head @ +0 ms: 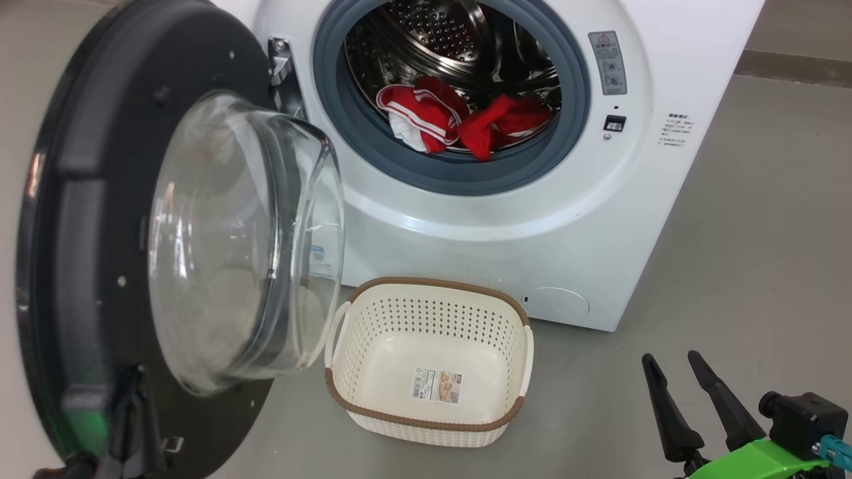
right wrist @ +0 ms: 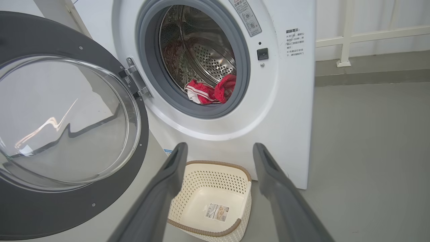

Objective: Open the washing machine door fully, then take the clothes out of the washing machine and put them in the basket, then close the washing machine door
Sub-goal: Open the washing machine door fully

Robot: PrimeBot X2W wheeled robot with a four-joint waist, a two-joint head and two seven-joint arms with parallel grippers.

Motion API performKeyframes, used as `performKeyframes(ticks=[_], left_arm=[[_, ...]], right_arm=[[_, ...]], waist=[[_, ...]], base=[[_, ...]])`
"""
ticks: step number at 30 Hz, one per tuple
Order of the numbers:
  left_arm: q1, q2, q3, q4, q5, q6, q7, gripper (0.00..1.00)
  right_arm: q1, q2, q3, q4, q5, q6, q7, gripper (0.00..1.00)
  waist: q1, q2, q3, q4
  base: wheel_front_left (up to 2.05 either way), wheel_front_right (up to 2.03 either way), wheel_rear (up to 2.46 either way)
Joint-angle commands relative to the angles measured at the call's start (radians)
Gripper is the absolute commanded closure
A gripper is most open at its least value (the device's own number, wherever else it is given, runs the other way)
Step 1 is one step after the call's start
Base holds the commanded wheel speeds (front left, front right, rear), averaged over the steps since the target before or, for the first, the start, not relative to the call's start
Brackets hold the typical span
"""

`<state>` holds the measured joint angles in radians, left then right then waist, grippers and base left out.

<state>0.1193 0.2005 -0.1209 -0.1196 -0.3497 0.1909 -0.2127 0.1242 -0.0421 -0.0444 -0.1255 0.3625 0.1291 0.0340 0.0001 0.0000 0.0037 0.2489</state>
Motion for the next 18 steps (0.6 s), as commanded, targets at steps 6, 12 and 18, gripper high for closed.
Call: performKeyframes(ticks=[6,12,18], left_arm=[[-0.030,0.037,0.114,0.014,-0.035,0.042,-0.014,1.00],[-0.044,0.041,0.145,0.042,-0.055,0.050,-0.019,1.00],[-0.069,0.038,0.174,0.073,-0.071,0.058,-0.029,1.00]], right_arm=[[-0.027,-0.008,0.020,-0.036,-0.003,0.002,0.006,0.00],[-0.030,-0.008,0.019,-0.038,-0.005,0.002,0.009,0.00],[-0.031,-0.008,0.017,-0.041,-0.007,0.002,0.013,0.00]], waist=[[-0.0001,0.0000,0.005,-0.017],[-0.0001,0.0000,0.008,-0.023],[-0.0001,0.0000,0.009,-0.030]], base=[[0.00,0.00,0.00],[0.00,0.00,0.00],[0.00,0.00,0.00]])
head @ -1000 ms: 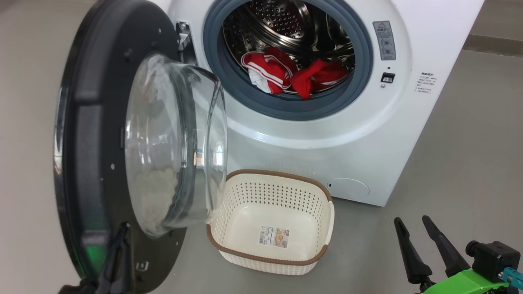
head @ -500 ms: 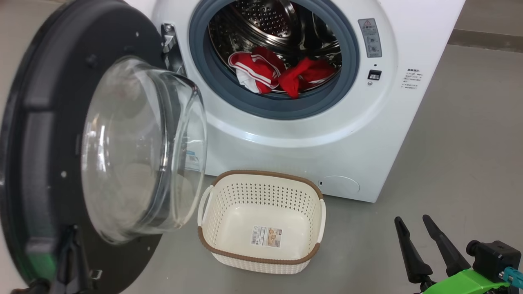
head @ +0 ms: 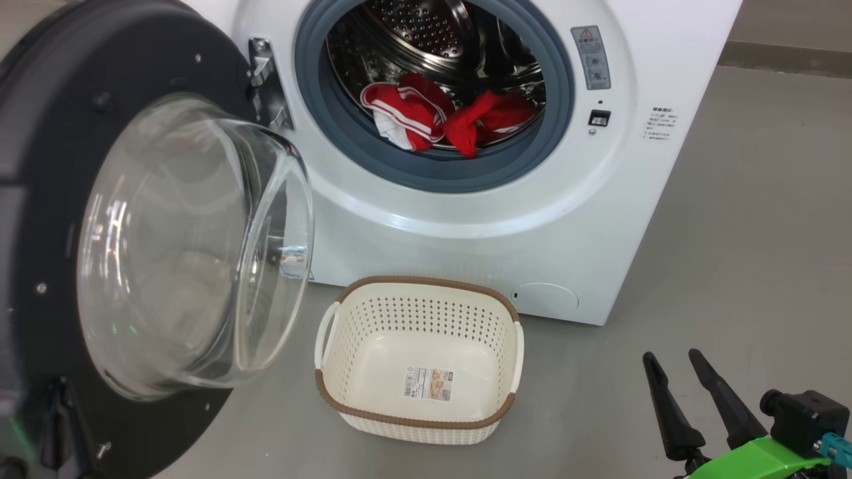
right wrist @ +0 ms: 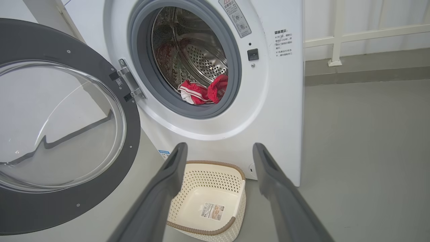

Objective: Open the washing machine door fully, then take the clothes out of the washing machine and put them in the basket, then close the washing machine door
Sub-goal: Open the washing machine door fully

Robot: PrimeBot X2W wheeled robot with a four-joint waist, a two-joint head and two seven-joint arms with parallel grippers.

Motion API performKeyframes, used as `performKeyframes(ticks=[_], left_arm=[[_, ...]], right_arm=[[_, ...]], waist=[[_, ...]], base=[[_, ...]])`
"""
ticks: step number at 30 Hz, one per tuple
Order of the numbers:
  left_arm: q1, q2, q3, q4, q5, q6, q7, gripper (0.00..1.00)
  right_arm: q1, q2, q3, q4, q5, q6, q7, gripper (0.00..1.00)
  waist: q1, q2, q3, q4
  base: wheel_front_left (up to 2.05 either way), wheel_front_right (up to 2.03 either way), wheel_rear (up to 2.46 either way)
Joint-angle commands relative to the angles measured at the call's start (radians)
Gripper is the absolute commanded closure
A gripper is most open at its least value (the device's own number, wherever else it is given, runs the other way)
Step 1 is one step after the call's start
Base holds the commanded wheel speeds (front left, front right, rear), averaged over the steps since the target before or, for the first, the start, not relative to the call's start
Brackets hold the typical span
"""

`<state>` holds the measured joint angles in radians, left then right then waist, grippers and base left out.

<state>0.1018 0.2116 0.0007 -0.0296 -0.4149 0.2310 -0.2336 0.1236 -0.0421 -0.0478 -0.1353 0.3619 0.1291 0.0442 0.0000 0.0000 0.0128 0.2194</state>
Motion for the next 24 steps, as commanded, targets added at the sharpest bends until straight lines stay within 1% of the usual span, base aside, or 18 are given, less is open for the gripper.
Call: performKeyframes(ticks=[1,8,16,24], left_arm=[[-0.057,0.027,0.056,-0.013,-0.006,0.018,-0.010,1.00],[-0.080,0.022,0.079,0.012,-0.009,0.026,-0.019,1.00],[-0.072,0.017,0.086,0.014,-0.002,0.031,-0.023,1.00],[-0.046,0.006,0.037,-0.046,0.035,0.020,-0.025,1.00]], right_arm=[[-0.031,-0.008,0.021,-0.032,-0.007,0.002,0.004,0.00],[-0.031,-0.008,0.021,-0.036,-0.011,0.002,0.010,0.00],[-0.026,-0.008,0.021,-0.039,-0.011,0.002,0.012,0.00],[-0.022,-0.008,0.024,-0.041,-0.010,0.002,0.007,0.00]], waist=[[0.0000,0.0000,0.000,-0.001],[0.0000,0.0000,0.001,-0.011],[0.0000,0.0000,-0.003,-0.015],[0.0000,0.0000,-0.009,-0.018]], base=[[0.00,0.00,0.00],[0.00,0.00,0.00],[0.00,0.00,0.00],[0.00,0.00,0.00]])
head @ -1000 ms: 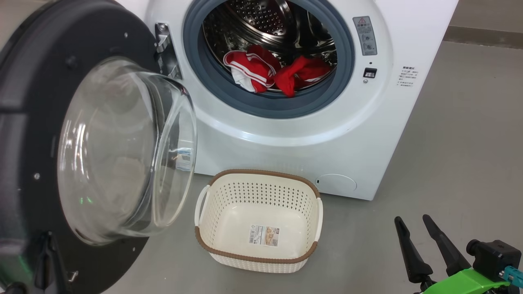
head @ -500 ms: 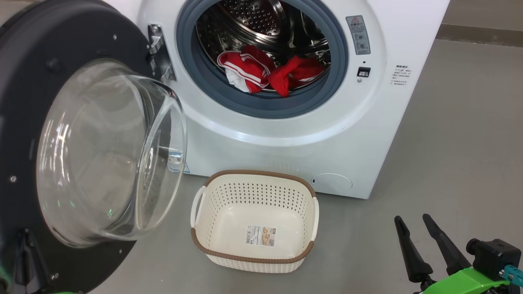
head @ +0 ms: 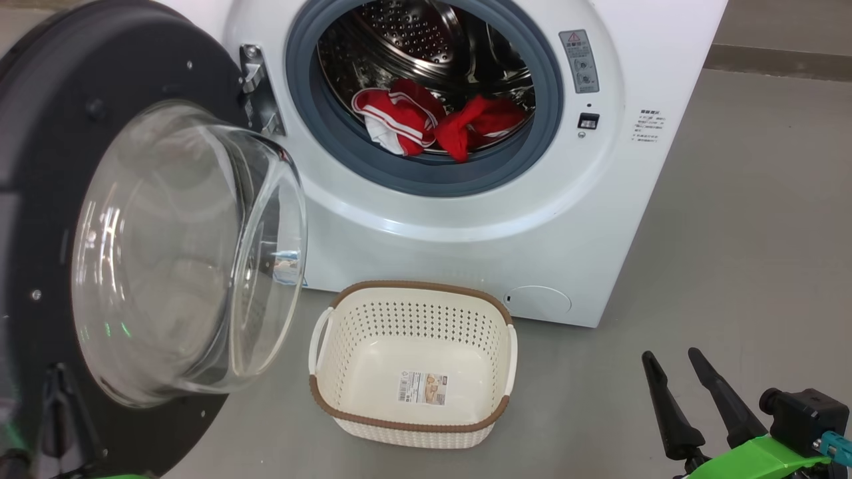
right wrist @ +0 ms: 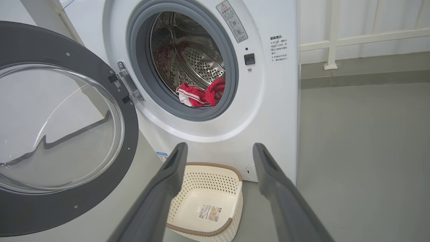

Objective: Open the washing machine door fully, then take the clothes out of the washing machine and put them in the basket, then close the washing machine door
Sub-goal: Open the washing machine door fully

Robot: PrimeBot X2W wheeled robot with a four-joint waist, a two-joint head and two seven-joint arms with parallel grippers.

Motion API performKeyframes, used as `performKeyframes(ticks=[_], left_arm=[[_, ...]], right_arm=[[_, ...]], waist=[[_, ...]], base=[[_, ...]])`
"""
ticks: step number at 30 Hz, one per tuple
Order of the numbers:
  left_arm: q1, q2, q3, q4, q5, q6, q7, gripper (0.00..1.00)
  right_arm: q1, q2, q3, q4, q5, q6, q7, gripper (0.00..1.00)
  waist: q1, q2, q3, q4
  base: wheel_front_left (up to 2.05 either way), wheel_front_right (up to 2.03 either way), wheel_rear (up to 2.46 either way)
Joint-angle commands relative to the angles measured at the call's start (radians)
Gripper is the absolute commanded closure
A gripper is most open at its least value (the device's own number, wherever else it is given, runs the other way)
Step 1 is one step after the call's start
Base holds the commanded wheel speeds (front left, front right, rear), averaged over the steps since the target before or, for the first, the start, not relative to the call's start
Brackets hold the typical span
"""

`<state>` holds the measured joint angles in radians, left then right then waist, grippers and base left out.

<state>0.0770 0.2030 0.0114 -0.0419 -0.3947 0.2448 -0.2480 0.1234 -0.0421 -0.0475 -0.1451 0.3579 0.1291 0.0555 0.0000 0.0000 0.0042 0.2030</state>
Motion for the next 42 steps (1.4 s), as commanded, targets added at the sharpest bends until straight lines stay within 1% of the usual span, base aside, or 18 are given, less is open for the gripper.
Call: performKeyframes(ticks=[1,12,19,22,31,37,42], left_arm=[[-0.018,0.011,0.015,-0.043,0.021,0.005,-0.011,1.00],[-0.017,-0.002,-0.078,-0.129,0.062,-0.007,0.015,1.00],[-0.031,-0.009,-0.137,-0.151,0.067,-0.035,0.034,1.00],[-0.045,-0.014,-0.169,-0.136,0.068,-0.053,0.038,1.00],[-0.074,-0.025,-0.223,-0.075,0.069,-0.083,0.038,1.00],[-0.084,-0.028,-0.250,-0.024,0.065,-0.100,0.045,1.00],[-0.089,-0.030,-0.257,0.009,0.060,-0.102,0.047,1.00]], right_arm=[[-0.022,-0.008,0.024,-0.031,-0.006,0.002,-0.005,0.00],[-0.019,-0.008,0.027,-0.036,-0.008,0.002,-0.008,0.00],[-0.019,-0.008,0.026,-0.042,-0.010,0.002,-0.009,0.00],[-0.022,-0.008,0.028,-0.045,-0.014,0.002,-0.010,0.00],[-0.023,-0.008,0.033,-0.046,-0.021,0.002,-0.009,0.00],[-0.020,-0.008,0.042,-0.046,-0.025,0.002,-0.011,0.00],[-0.016,-0.008,0.046,-0.039,-0.027,0.002,-0.016,0.00]], waist=[[0.0000,0.0000,-0.002,-0.002],[0.0000,0.0000,-0.012,-0.023],[0.0000,0.0000,-0.012,-0.048],[0.0000,0.0000,-0.011,-0.066],[0.0000,0.0000,-0.007,-0.109],[0.0000,0.0000,-0.006,-0.131],[0.0000,0.0000,-0.008,-0.144]], base=[[0.00,0.00,0.00],[0.00,0.00,0.00],[0.00,0.00,0.00],[0.00,0.00,0.00],[0.00,0.00,0.00],[0.00,0.00,0.00],[0.00,0.00,0.00]])
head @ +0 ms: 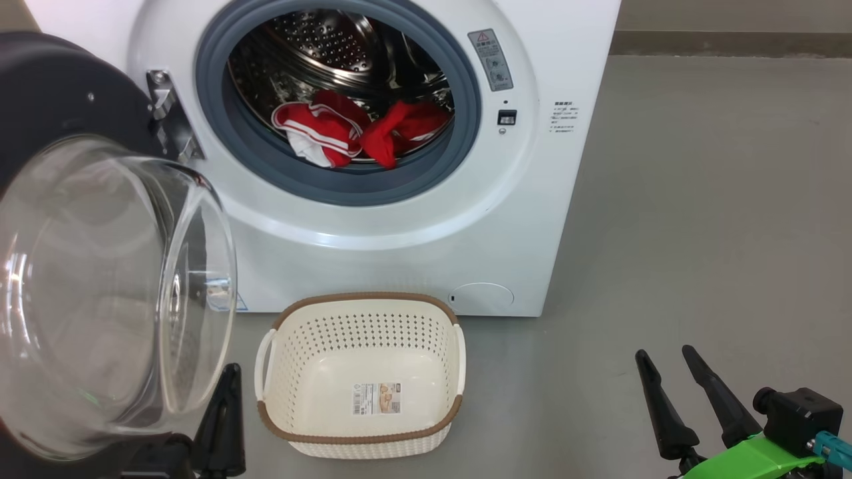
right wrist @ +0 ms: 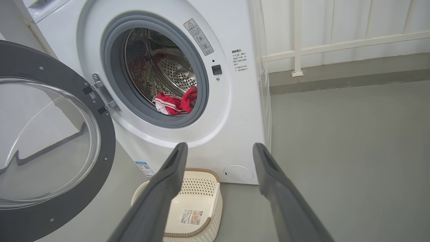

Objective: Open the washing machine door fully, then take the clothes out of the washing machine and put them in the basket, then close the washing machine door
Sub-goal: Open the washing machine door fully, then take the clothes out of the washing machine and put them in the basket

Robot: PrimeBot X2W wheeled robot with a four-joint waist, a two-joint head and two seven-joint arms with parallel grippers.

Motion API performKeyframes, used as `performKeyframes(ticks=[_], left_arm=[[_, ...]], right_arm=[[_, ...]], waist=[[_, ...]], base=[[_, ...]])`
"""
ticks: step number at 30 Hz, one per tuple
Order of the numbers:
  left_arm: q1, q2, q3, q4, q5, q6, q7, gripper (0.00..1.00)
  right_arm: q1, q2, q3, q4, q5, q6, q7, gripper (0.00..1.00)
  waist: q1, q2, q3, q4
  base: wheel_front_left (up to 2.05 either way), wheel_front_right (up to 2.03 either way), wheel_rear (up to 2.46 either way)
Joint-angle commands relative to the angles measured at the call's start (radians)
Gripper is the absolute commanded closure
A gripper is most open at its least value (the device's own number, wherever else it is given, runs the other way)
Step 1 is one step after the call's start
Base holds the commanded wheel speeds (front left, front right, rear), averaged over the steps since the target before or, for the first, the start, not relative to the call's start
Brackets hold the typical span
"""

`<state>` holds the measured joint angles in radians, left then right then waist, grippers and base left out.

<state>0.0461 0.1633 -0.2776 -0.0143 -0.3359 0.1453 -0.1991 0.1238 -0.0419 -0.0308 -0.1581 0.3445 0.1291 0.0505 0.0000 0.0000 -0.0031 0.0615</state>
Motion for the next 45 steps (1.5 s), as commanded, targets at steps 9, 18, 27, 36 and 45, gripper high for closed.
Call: performKeyframes(ticks=[9,18,27,36,45], left_arm=[[-0.063,0.012,0.028,0.019,-0.007,-0.002,-0.001,1.00],[-0.068,0.016,0.024,0.025,-0.010,0.001,0.003,0.00],[-0.065,0.025,0.020,0.020,-0.013,0.005,0.008,0.00],[-0.059,0.037,0.012,0.020,-0.012,0.012,0.028,0.00],[-0.053,0.045,0.007,0.010,-0.016,0.016,0.037,0.00]], right_arm=[[-0.009,-0.008,0.039,-0.015,-0.011,0.002,-0.022,0.00],[-0.011,-0.008,0.037,-0.012,-0.009,0.002,-0.027,0.00],[-0.007,-0.008,0.030,-0.012,-0.010,0.002,-0.028,0.00],[-0.002,-0.008,0.031,-0.010,-0.007,0.002,-0.028,0.00],[0.001,-0.008,0.029,-0.008,-0.004,0.002,-0.029,0.00]], waist=[[0.0000,0.0000,-0.001,-0.021],[0.0000,0.0000,-0.001,-0.026],[0.0000,0.0000,0.001,-0.028],[0.0000,0.0000,-0.004,-0.036],[0.0000,0.0000,-0.004,-0.041]], base=[[0.00,0.00,0.00],[0.00,0.00,0.00],[0.00,0.00,0.00],[0.00,0.00,0.00],[0.00,0.00,0.00]])
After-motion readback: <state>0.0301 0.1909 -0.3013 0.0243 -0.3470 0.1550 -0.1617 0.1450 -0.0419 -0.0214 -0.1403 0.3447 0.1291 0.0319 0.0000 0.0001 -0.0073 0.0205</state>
